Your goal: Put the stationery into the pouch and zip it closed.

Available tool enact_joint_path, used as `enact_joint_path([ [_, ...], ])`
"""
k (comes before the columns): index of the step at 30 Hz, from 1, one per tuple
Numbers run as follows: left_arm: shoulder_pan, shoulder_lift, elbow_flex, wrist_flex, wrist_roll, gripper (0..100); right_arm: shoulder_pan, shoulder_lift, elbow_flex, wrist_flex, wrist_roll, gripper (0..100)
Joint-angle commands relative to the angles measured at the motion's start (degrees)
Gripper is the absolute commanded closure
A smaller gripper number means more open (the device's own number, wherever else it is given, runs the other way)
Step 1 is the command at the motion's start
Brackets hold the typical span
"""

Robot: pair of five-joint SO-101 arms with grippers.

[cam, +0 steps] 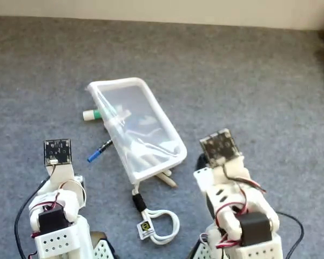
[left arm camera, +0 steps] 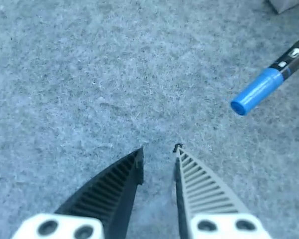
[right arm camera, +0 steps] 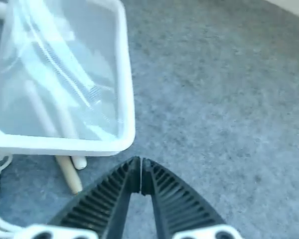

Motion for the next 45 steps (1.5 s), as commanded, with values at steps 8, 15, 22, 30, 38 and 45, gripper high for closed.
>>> enact_joint_path([
  [8,-0.9,-0.6,0.7,-1.1,-0.6,89,-20.4,22.5,-14.5,4.0,-17.4,88.9],
  [15,-0.9,-0.6,0.7,-1.2,-0.6,89,-33.1,30.4,-14.5,1.8,-23.0,87.5],
  [22,-0.9,-0.6,0.7,-1.2,-0.6,89,-38.8,40.0,-13.6,-6.5,-25.5,87.5],
  [30,-0.9,-0.6,0.7,-1.2,-0.6,89,-43.7,47.9,-10.1,-15.7,-27.7,87.5],
  [38,-0.9,-0.6,0.7,-1.2,-0.6,89,-43.7,52.5,-5.1,-24.3,-27.7,87.5],
  [45,-0.9,-0.6,0.7,-1.2,-0.6,89,-43.7,58.6,-4.4,-26.9,-27.7,87.5],
])
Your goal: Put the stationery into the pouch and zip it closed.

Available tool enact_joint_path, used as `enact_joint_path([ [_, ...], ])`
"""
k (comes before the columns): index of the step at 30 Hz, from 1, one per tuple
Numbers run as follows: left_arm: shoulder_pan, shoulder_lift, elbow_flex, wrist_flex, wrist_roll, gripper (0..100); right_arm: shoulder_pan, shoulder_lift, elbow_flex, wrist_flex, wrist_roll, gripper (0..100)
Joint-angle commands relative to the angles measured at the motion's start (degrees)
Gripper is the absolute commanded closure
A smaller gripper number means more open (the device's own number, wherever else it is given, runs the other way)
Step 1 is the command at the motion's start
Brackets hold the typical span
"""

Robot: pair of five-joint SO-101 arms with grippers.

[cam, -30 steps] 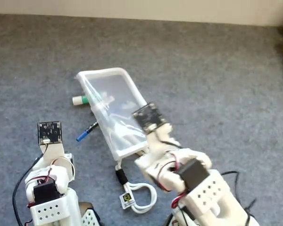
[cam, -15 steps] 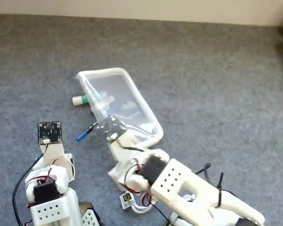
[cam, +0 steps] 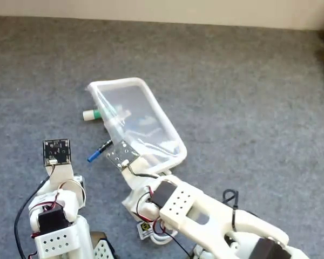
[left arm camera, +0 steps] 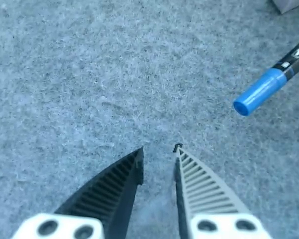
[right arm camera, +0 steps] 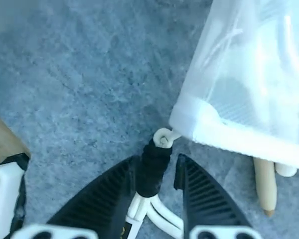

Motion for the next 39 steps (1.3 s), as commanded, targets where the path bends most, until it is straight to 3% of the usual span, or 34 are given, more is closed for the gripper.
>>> enact_joint_path([
  [1,-0.7,-0.6,0.7,-1.2,-0.6,89,-0.8,2.6,-0.5,-1.8,-0.5,87.5],
  [18,-0.7,-0.6,0.7,-1.2,-0.6,89,-0.9,11.6,-0.7,-1.5,0.0,90.9],
  [21,-0.7,-0.6,0.7,-1.2,-0.6,89,-0.9,11.5,-0.9,0.1,6.2,99.8],
  [23,-0.7,-0.6,0.8,-1.2,-0.6,89,-0.6,10.6,-1.0,1.9,8.9,99.0],
  [32,-0.3,-0.6,-0.1,-1.2,-0.5,89,1.8,-7.1,-0.3,5.8,9.8,99.4],
  [39,-0.2,-0.6,-4.5,-0.8,-0.5,89,2.4,-24.0,5.6,5.5,14.7,99.4],
])
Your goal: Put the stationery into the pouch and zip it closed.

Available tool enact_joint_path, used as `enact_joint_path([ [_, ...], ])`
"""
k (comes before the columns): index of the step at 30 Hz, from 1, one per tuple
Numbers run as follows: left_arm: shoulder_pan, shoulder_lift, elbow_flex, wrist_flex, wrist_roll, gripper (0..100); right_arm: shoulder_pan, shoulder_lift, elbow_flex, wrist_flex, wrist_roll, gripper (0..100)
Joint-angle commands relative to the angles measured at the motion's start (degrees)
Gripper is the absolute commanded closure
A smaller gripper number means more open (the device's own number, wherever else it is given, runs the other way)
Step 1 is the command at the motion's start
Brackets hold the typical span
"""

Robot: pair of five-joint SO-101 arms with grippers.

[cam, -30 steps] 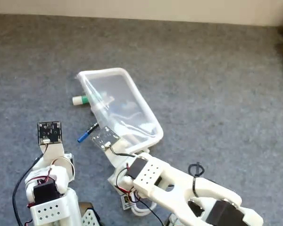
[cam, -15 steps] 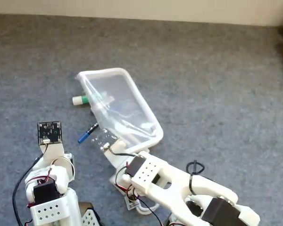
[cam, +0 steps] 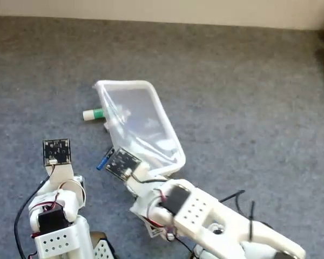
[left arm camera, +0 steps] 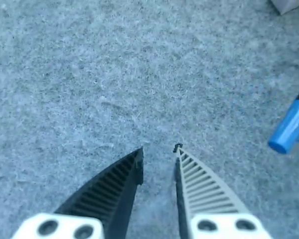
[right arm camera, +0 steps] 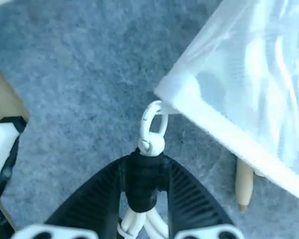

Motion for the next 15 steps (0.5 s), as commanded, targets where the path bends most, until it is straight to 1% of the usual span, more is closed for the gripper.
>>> enact_joint_path([
  [1,-0.2,-0.6,-4.9,-0.8,-0.4,89,2.3,-10.7,0.8,0.1,1.9,99.4],
  [3,0.7,-0.6,-6.4,-0.8,-0.4,88,4.4,-15.2,1.7,0.1,1.9,99.4],
  [7,8.0,-0.6,-7.7,-1.1,-0.4,88,8.4,-23.3,3.3,0.1,1.9,99.4],
  [11,14.4,-0.6,-8.9,-1.2,-0.4,88,10.3,-30.5,6.9,-1.8,1.9,99.4],
  [15,18.4,-0.5,-11.6,-1.1,0.6,80,12.3,-36.6,14.0,-8.4,1.9,99.4],
])
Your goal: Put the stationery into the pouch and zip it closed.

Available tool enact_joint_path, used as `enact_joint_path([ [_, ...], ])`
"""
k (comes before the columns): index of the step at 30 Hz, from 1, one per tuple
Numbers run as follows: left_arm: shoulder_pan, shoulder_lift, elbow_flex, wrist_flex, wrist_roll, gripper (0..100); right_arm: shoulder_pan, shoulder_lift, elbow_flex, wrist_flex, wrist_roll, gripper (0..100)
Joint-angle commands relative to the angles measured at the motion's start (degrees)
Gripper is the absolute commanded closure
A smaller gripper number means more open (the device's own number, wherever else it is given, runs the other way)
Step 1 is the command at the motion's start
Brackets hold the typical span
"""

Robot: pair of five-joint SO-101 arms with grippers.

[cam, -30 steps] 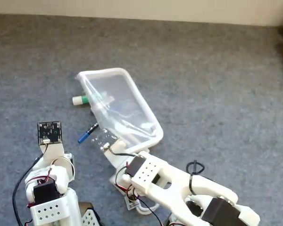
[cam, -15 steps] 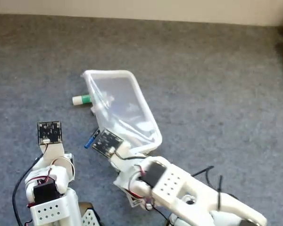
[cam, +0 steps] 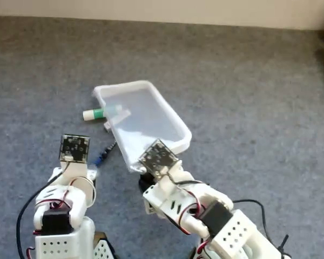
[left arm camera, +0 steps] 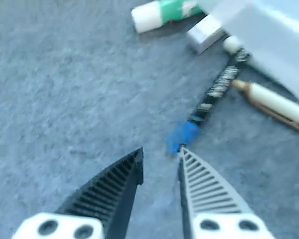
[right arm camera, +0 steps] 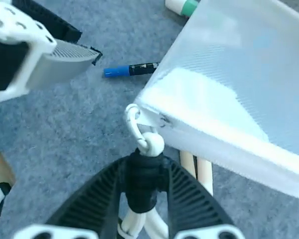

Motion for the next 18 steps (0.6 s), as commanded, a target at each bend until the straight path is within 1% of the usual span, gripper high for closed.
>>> enact_joint_path([
  [1,4.5,-0.2,-4.8,-1.1,2.5,77,2.4,-6.3,3.7,-6.6,0.8,99.4],
  [3,6.3,-0.2,-6.2,-1.1,6.8,72,2.5,-8.7,6.3,-8.8,0.8,99.4],
  [5,7.4,-0.2,-8.0,-0.8,9.4,69,2.6,-10.8,7.8,-9.5,0.8,99.4],
  [9,9.7,-0.2,-11.0,-0.7,10.4,68,3.8,-13.7,8.5,-9.5,0.5,99.4],
  [15,13.9,-0.2,-11.4,-0.6,12.2,68,4.3,-14.5,8.7,-9.5,0.5,99.4],
  [18,14.7,-0.2,-11.6,0.3,12.1,68,4.3,-14.5,8.7,-9.5,0.4,99.4],
])
